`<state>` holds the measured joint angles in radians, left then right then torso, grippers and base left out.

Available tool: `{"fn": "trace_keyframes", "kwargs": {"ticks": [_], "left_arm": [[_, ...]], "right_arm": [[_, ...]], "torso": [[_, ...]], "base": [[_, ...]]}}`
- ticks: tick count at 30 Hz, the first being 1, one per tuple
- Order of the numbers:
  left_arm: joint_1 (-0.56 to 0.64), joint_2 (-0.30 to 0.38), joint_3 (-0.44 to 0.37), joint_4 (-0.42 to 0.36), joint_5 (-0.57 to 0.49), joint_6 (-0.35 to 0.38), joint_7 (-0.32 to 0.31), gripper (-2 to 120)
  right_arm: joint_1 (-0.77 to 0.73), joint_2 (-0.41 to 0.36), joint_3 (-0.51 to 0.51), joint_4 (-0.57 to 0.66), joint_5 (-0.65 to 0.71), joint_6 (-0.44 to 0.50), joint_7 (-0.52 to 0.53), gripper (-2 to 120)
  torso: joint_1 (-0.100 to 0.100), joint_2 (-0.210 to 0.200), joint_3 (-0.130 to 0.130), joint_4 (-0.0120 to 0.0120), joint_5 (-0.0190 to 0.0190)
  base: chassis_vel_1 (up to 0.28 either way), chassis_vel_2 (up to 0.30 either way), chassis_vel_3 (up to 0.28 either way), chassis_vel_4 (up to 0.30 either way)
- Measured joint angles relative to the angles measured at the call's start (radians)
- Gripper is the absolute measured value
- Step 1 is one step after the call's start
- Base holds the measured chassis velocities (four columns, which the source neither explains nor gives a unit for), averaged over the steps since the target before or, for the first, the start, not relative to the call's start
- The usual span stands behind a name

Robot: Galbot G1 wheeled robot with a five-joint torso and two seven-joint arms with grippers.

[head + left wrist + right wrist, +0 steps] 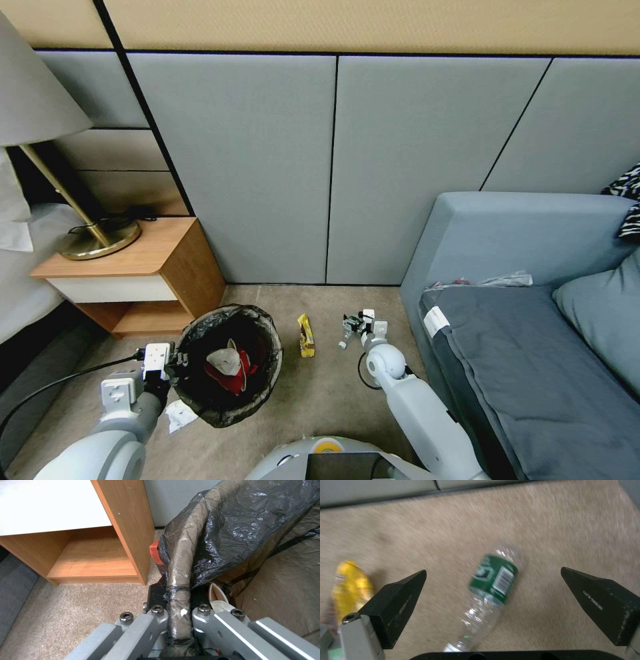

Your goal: Pick up the trash bin, then pick up the garbage from the floor and place it into the trash bin.

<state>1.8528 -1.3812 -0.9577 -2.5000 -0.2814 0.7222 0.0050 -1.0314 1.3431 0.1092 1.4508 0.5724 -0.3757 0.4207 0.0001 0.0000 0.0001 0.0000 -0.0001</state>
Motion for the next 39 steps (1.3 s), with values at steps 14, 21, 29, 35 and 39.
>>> {"fn": "trace_keyframes", "kwargs": {"ticks": [14, 21, 29, 35, 39], "left_arm": [[0.002, -0.003, 0.002, 0.0, 0.004, -0.002, 0.001, 1], [0.002, -0.003, 0.002, 0.0, 0.004, -0.004, 0.002, 1], [0.003, 0.006, 0.005, 0.0, 0.004, -0.005, 0.004, 1], [0.004, 0.011, 0.008, 0.0, 0.003, -0.005, 0.004, 1], [0.006, 0.011, 0.01, 0.0, 0.003, -0.005, 0.005, 1]], "right_arm": [[0.057, 0.027, -0.069, -0.131, -0.035, 0.03, -0.011, 100], [0.082, 0.045, -0.079, -0.21, -0.045, 0.049, -0.011, 100], [0.105, 0.059, -0.085, -0.293, -0.058, 0.074, -0.016, 100], [0.136, 0.078, -0.086, -0.369, -0.075, 0.111, -0.041, 100], [0.148, 0.086, -0.09, -0.398, -0.081, 0.121, -0.047, 100]], "torso": [[0.0, 0.0, 0.0, 0.0001, 0.0], [0.0, 0.0, 0.0, 0.0001, 0.0001], [0.0, 0.0, 0.0, 0.0, 0.0001], [0.0, 0.0, 0.0, 0.0, 0.0], [0.0, 0.0, 0.0, 0.0, 0.0001]], "base": [[0.0, 0.0, 0.0, 0.0], [0.0, 0.0, 0.0, 0.0], [0.0, 0.0, 0.0, 0.0], [0.0, 0.0, 0.0, 0.0], [0.0, 0.0, 0.0, 0.0]]}}
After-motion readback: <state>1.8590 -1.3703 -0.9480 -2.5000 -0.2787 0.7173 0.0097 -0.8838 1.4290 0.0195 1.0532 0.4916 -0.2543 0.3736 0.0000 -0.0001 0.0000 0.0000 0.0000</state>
